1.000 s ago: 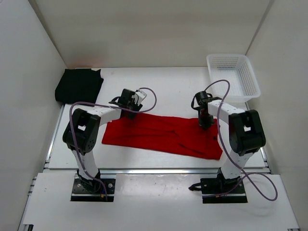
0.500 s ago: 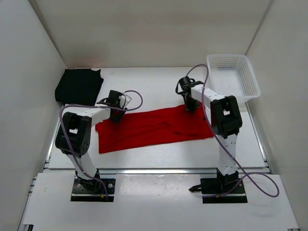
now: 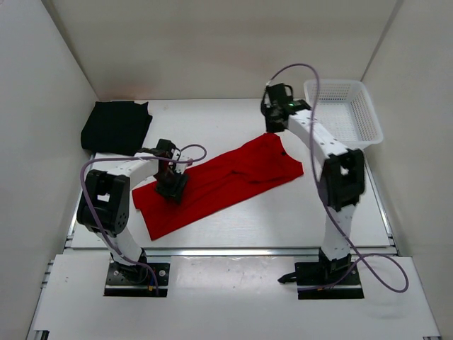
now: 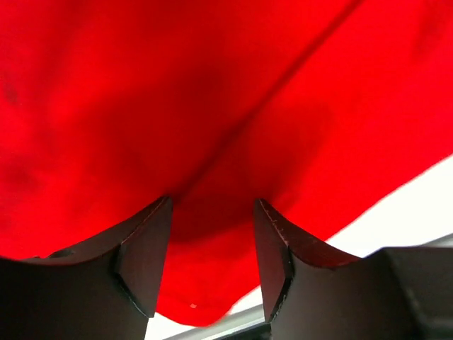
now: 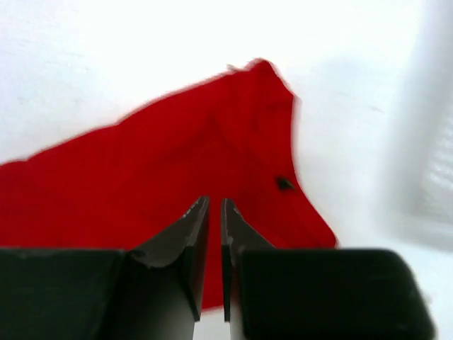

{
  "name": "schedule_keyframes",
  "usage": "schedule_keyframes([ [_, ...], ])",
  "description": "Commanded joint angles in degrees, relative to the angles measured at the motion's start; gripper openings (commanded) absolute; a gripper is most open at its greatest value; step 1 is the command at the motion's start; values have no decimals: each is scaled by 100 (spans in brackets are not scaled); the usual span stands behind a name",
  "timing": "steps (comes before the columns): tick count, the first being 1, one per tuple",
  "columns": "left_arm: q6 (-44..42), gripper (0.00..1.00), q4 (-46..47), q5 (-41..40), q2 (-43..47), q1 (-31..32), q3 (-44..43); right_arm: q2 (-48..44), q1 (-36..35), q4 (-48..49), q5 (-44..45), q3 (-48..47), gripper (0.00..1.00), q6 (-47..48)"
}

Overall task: Fold and stack the t-shirts
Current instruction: Rotate the tshirt 90 degrees

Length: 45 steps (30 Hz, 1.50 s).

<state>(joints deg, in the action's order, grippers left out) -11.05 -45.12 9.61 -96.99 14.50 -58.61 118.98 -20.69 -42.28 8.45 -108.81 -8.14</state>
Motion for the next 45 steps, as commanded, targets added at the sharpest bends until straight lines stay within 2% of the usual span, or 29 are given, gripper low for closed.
schedule_keyframes([
  [1, 200, 60, -286, 560, 329, 26, -89, -1636, 329, 184, -212, 1400, 9, -56],
  [2, 165, 60, -260, 447, 426, 26, -89, -1876, 302, 203, -177, 1729, 8, -39],
  [4, 156, 60, -251, 218, 601, 88, -98, -2779, 232, 334, -45, 3035, 10, -47],
  [5, 156, 60, -225, 69, 742, 88, -115, -2984, 214, 369, -54, 3320, 12, -108],
  [7, 112, 60, -164, -222, 926, 88, -203, -3721, 302, 606, -80, 4068, 27, -205],
  [8, 86, 60, -129, -362, 1023, 70, -238, -3933, 354, 659, 42, 4427, 54, -371],
  [9, 77, 60, -128, -528, 1094, 1, -239, -4065, 398, 747, 234, 4700, 68, -459],
  [13, 41, 63, 223, -1204, 1436, -316, -73, -4435, 469, 1685, 483, 5299, 86, -522],
  [14, -11, 64, 319, -1302, 1542, -386, 7, -4453, 487, 1906, 413, 5431, 86, -565],
  [15, -72, 65, 381, -1416, 1604, -552, 68, -4453, 469, 1986, 264, 5476, 85, -618],
  [16, -90, 65, 399, -1383, 1578, -728, 95, -4419, 539, 2091, 89, 5589, 74, -688],
  [17, -82, 66, 416, -1356, 1595, -834, 121, -4384, 592, 2101, 69, 5677, 43, -724],
  [19, -12, 65, 460, -1163, 1491, -1229, 148, -4322, 724, 2137, -53, 5766, 0, -1056],
  [21, -29, 65, 583, -1075, 1464, -1248, 200, -4191, 829, 2320, -203, 5889, 0, -1206],
  [25, -82, 66, 960, -1197, 1481, -888, 490, -3751, 786, 2321, -168, 5837, 0, -1392],
  [28, -38, 66, 1023, -1295, 1368, -1080, 456, -3189, 523, 2575, 191, 5617, 0, -1427],
  [31, 41, 66, 918, -1189, 1262, -1379, 316, -2531, 496, 2830, 70, 5415, 1, -1760],
  [35, -55, 66, 707, -1338, 1227, -1354, 350, -1854, 277, 2585, 323, 4836, 0, -2069],
  [41, -230, 67, 619, -1681, 849, -1598, 324, -651, 126, 2015, 299, 3843, 0, -1762],
  [45, -301, 66, 461, -1621, 717, -1687, 245, 317, 4, 1549, 543, 2405, 0, -1359],
])
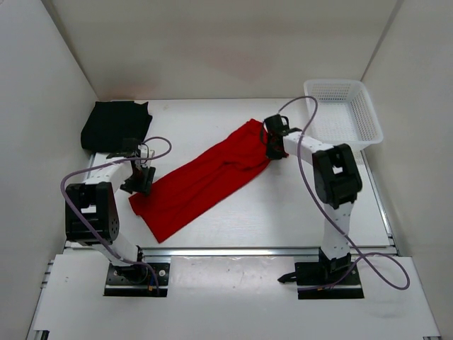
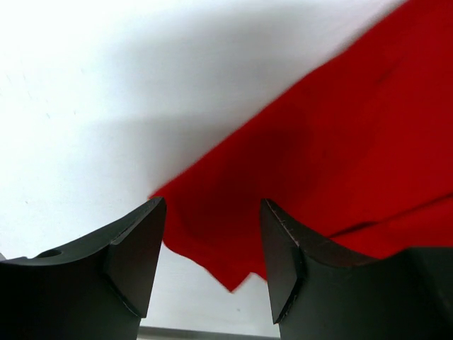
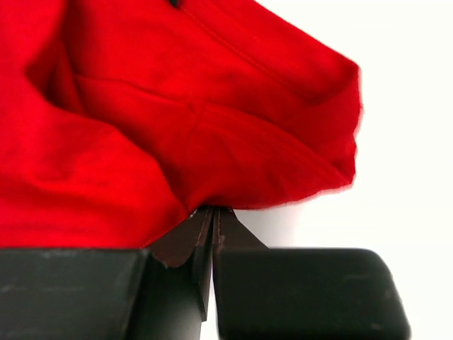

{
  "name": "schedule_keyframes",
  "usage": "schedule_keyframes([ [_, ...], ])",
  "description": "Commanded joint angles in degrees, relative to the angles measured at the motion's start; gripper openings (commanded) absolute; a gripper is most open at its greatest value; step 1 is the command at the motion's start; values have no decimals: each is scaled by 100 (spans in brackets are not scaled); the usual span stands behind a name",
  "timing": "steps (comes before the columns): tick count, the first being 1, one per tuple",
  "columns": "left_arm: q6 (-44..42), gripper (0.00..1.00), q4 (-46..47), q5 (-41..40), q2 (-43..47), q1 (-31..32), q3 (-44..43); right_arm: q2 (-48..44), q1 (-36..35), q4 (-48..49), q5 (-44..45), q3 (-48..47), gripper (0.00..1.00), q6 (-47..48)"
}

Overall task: Fold and stack the t-shirts
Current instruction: Rotate the tshirt 90 degrees

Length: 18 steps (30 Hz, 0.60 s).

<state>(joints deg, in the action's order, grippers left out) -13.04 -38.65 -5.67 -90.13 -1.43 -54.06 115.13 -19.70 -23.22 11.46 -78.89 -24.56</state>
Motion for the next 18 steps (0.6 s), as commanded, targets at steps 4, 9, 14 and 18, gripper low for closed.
schedule_keyframes([
  [4, -164, 66, -371, 109, 74, 63, -210, 2018, -200, -1042, 611, -3036, 0, 767],
  [9, -60, 66, -625, 434, 74, 82, -324, 3560, -121, -2616, 725, -6470, 4, 987],
  [14, -23, 65, -617, 444, 74, 64, -210, 2430, -349, -2591, 1172, -5684, 17, 1049],
  [18, 143, 65, -582, 680, 337, 55, -8, 753, -735, -2381, 1665, -4078, 27, 1111],
])
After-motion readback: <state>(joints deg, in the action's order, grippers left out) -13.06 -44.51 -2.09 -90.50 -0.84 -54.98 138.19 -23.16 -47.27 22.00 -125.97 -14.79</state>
